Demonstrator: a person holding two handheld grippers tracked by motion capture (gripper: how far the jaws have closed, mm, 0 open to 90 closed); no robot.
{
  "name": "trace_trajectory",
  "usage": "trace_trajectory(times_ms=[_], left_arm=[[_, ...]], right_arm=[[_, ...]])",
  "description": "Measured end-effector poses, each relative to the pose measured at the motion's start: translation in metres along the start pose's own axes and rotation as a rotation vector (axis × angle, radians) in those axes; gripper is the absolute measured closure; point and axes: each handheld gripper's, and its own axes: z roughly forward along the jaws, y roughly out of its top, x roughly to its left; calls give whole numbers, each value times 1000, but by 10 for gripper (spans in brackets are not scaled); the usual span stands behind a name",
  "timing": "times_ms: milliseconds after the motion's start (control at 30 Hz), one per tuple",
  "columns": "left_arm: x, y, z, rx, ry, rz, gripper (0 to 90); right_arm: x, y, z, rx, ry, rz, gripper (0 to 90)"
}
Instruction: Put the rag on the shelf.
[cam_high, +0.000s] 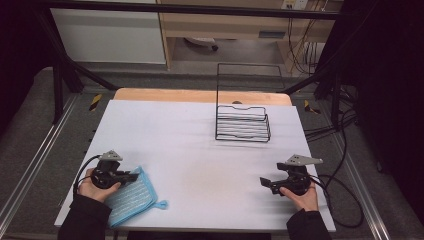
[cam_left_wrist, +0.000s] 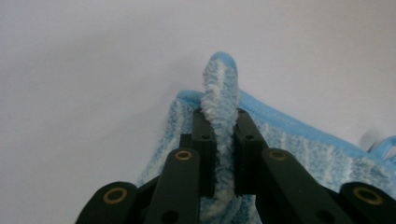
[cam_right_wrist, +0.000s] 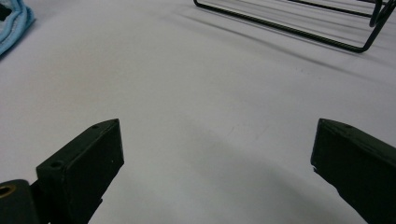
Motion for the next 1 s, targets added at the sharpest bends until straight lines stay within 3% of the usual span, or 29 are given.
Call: trace_trajectory(times_ms=[267,433,767,1000], left_arm=[[-18,12,4,-88,-57,115,823],[-30,24,12,-104,-78,163,823],[-43,43,33,-111,-98,178,823],[-59,59,48,-128,-90,193,821]], right_arm=[[0,0,0,-1,0,-3,29],[-1,0,1,-2,-2,-5,29],[0,0,1,3,-3,2,29],[0,0,1,2,-5,-3,29]])
